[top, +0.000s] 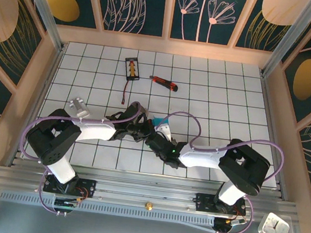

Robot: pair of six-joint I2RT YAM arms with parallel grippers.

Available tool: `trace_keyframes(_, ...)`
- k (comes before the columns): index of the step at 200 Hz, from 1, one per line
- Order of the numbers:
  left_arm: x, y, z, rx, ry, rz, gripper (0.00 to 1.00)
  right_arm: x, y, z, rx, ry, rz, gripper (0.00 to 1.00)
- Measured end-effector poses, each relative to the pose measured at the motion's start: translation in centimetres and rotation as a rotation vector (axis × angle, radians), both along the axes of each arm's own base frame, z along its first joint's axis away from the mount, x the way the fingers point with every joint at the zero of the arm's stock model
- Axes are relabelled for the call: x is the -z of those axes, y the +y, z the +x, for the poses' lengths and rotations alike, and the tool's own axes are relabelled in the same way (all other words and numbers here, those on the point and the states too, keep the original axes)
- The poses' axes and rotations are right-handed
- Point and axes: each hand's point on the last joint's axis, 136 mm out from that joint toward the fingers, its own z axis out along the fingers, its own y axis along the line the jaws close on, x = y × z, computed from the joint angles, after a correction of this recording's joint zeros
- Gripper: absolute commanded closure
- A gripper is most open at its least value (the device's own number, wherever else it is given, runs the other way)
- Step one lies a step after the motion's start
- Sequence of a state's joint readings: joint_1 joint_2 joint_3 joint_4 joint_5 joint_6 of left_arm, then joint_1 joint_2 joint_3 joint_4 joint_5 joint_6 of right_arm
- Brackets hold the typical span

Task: Fold a paper plane with a square sheet of paper (pick it up from the middle)
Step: Fourth fold the wing at the center of the table.

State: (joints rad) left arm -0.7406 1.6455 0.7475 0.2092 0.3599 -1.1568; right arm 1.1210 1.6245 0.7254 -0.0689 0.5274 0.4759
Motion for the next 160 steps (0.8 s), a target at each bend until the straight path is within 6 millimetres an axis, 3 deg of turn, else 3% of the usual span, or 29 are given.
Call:
trace_keyframes(53,0.16,-0.01,-0.06,0.002,0.005,0.001,1.00,-0.07,0.02,0.06,0.002,-0.003,0.000,0.75)
trace_keyframes(120,0.16,-0.01,-0.05,0.002,0.004,0.002,1.00,-0.12,0.20,0.13,0.006,-0.007,0.019,0.93)
trace_keyframes(160,-0.35,0.23,0.21,-0.005,-0.016,0.005,0.73,-0.01,-0.19,-0.46,-0.004,-0.002,0.080,0.99)
